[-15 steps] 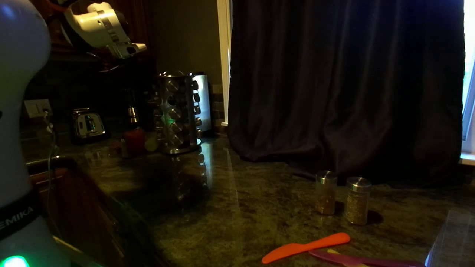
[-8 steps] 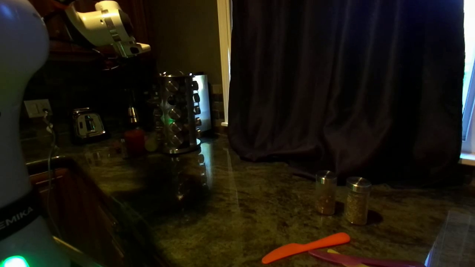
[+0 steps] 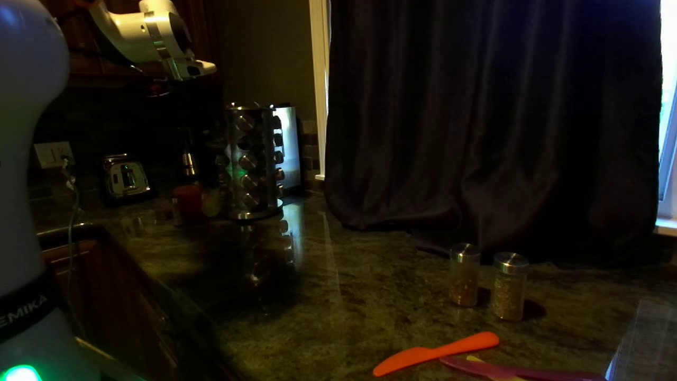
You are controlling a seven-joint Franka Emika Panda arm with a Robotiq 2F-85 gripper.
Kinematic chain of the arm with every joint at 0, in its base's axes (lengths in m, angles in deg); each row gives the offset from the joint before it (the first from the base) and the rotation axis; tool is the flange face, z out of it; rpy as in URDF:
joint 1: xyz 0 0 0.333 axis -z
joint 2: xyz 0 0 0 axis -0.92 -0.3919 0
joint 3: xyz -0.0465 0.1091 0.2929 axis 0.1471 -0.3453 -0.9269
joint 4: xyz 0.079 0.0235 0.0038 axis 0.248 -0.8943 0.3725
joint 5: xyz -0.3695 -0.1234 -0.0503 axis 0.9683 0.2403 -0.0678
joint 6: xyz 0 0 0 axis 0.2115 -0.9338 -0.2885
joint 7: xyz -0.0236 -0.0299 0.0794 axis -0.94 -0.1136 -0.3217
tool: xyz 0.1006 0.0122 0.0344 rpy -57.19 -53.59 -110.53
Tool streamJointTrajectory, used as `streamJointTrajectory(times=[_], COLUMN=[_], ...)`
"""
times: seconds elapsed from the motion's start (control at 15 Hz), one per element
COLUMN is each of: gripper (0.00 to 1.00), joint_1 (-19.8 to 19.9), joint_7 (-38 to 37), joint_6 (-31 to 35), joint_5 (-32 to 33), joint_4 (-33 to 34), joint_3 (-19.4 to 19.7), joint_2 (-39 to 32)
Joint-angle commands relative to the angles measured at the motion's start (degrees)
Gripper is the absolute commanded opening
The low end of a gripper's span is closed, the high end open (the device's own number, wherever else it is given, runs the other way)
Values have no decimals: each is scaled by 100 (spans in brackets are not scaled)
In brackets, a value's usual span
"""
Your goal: Remove one bottle from the rack
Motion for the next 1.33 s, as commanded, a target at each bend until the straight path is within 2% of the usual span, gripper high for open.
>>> streamJointTrajectory(times=[0.0,0.47,1.0,1.07,1.13,1.27], gripper=[24,24,24,74,75,88], joint_1=[-10,-33,-20,-22,-13,7], joint_7=[502,1069,1001,958,1060,1334], joint_6=[160,155,-20,-217,-450,-955], joint_5=[-566,-1105,-954,-774,-748,-885], joint_4=[-135,-3,112,130,144,161], joint_3=[-132,-256,-349,-334,-332,-343], joint_2=[433,606,733,731,757,843])
